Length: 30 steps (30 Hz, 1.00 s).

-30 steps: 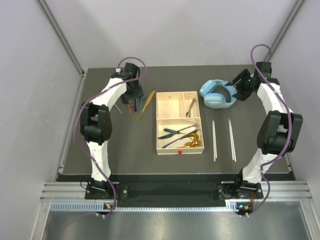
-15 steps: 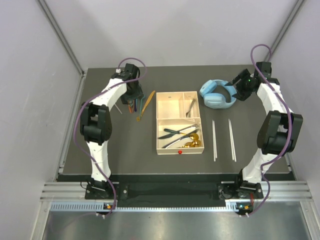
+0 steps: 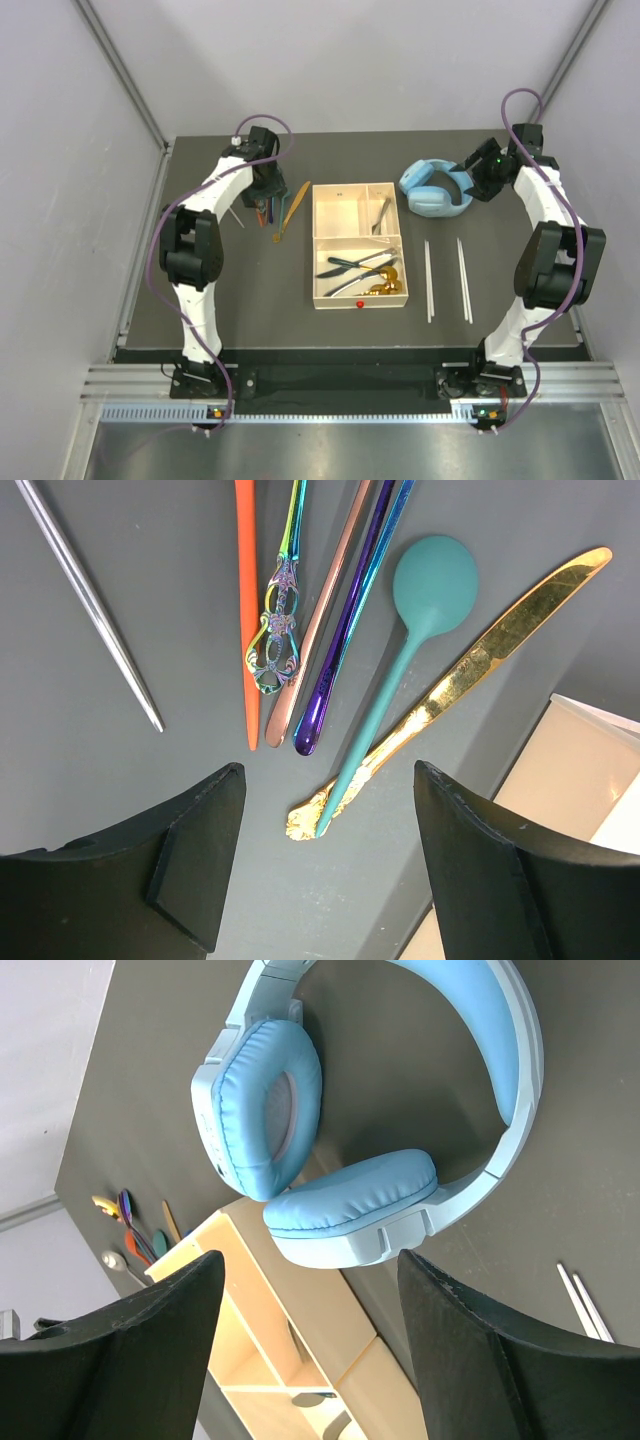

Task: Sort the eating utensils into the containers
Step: Adjust the storage box at the center of the board.

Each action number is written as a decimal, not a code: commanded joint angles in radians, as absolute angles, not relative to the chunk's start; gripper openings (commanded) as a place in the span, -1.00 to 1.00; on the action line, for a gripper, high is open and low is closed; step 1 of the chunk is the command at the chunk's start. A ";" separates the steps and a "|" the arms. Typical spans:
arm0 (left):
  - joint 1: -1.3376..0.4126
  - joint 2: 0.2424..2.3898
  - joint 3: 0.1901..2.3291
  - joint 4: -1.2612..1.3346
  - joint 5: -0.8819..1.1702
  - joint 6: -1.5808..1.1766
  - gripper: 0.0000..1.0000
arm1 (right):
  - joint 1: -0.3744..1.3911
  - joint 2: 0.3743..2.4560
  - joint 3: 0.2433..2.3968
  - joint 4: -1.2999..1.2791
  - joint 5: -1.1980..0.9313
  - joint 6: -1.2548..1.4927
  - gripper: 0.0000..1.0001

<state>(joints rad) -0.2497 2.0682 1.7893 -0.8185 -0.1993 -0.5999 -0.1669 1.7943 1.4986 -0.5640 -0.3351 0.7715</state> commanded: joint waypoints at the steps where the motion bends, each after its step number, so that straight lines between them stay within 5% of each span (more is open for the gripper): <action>1: -0.252 2.000 1.787 -0.792 -0.215 -0.604 0.46 | -0.179 1.763 1.517 -0.522 -0.344 0.782 0.40; 30: -0.250 2.010 1.799 -0.779 -0.212 -0.603 0.46 | -0.178 1.784 1.537 -0.522 -0.353 0.788 0.40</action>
